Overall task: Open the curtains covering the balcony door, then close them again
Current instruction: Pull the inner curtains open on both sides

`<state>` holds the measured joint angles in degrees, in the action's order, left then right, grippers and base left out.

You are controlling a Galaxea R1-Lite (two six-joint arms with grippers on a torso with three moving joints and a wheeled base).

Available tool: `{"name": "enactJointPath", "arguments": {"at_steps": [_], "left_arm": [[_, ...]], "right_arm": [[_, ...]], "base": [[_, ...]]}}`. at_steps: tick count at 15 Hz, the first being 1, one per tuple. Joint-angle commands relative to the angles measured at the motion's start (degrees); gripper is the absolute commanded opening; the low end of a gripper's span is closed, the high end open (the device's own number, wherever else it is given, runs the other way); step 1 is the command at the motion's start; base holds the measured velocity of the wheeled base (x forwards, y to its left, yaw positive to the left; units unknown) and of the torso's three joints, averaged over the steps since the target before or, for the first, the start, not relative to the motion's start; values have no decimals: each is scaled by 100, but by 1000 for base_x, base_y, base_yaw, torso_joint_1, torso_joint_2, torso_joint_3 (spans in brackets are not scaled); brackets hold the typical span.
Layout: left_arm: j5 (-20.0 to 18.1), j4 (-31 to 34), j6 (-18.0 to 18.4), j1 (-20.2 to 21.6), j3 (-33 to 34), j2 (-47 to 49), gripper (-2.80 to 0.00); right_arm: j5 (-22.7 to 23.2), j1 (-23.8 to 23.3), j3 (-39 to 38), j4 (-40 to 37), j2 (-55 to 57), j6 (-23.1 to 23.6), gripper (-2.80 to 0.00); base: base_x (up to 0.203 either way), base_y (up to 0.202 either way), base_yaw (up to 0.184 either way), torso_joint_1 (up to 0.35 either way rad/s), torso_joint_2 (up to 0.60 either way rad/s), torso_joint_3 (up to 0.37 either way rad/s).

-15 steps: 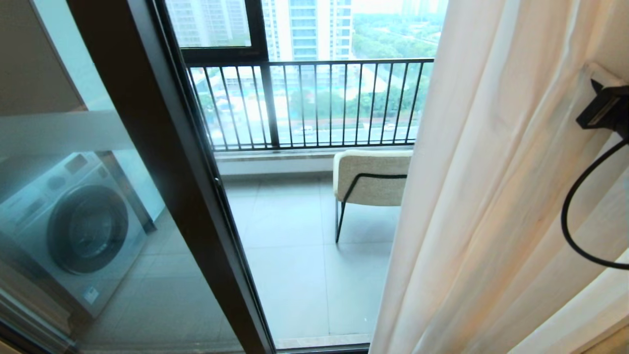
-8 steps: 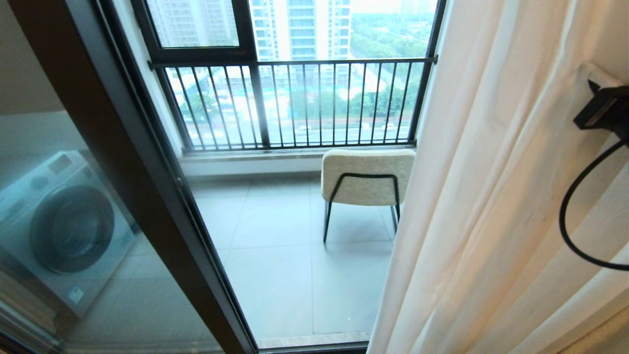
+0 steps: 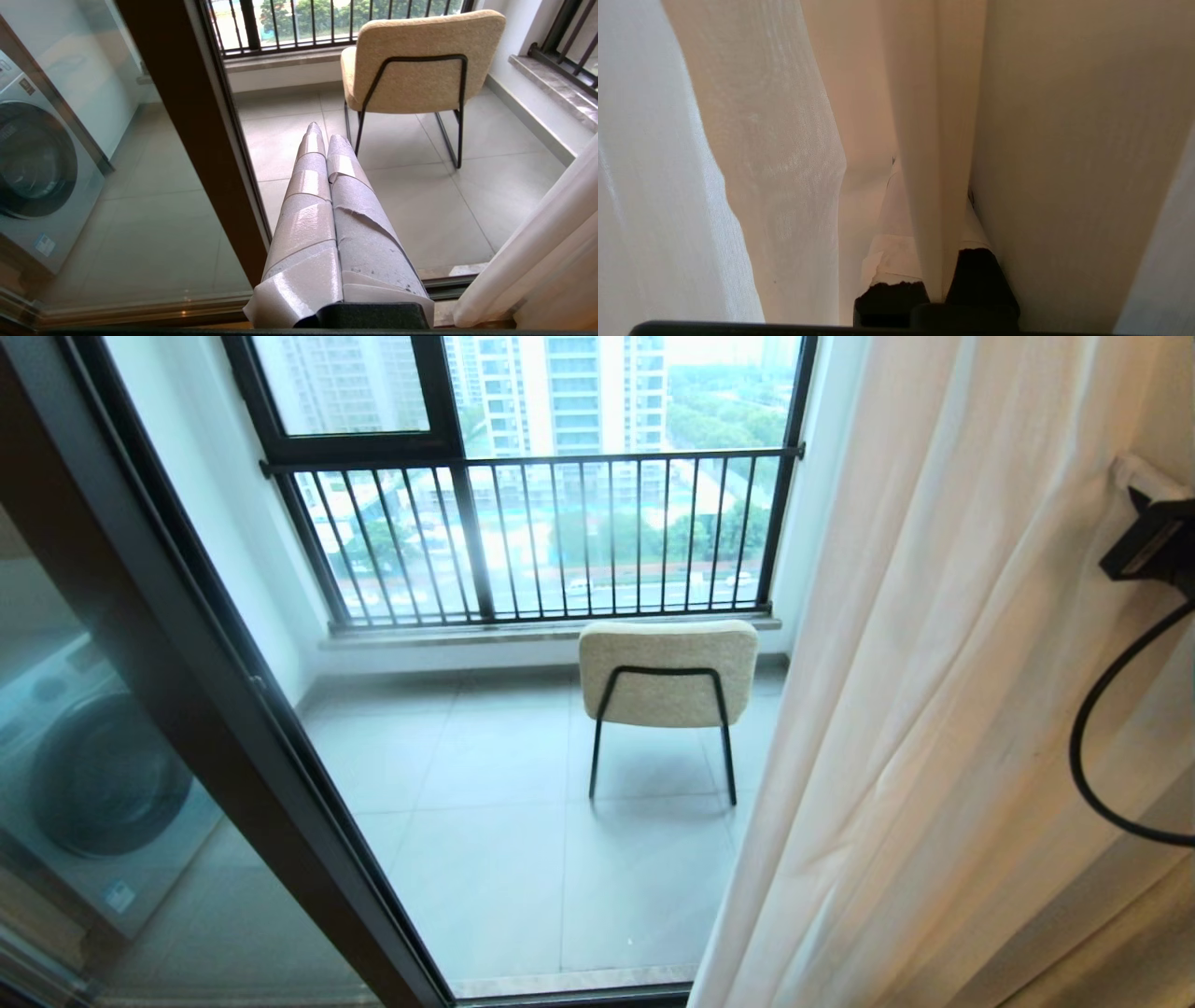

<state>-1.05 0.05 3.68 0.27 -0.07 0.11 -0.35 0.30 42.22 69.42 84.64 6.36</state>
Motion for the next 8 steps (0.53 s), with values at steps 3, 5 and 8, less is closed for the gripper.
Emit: {"name": "enactJointPath", "arguments": {"at_steps": [3,5,8], "left_arm": [[0,4,1,0,-1,-2,-280],[0,4,1,0,-1,-2,-280],[0,4,1,0,-1,-2,-280]], "right_arm": [[0,5,-12,36,9,5,-280],[0,5,-12,36,9,5,-280],[0,5,-12,36,-9,5,-280]], "base": [[0,-188,1,3,4,2],[0,-187,1,4,1,3],[0,-184,1,3,4,3]]}}
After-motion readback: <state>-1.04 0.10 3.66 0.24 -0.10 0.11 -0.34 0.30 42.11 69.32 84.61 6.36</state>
